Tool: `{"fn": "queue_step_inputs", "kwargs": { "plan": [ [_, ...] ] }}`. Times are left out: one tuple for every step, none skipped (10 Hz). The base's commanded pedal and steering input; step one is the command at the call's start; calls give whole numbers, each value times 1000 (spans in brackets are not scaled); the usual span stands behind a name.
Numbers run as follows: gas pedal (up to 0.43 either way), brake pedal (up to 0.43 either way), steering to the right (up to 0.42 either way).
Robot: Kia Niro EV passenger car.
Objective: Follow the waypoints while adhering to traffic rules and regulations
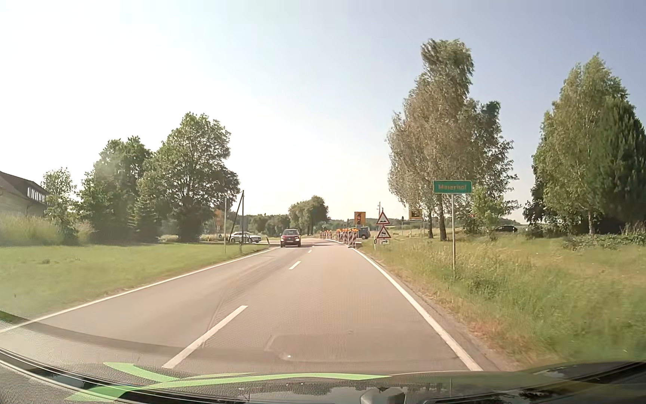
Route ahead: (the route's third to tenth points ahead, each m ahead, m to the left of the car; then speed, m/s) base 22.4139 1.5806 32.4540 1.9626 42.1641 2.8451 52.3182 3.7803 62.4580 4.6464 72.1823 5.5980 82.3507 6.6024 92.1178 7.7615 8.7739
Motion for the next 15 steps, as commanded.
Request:
{"fn": "queue_step_inputs", "kwargs": {
  "plan": [
    [177, 0, -16],
    [177, 0, -14],
    [177, 0, -13],
    [177, 0, -13],
    [177, 0, -13],
    [177, 0, -13],
    [189, 0, -13],
    [189, 0, -13],
    [189, 0, -13],
    [189, 0, -14],
    [189, 0, -15],
    [189, 0, -15],
    [189, 0, -15],
    [189, 0, -15],
    [189, 0, -15]
  ]
}}
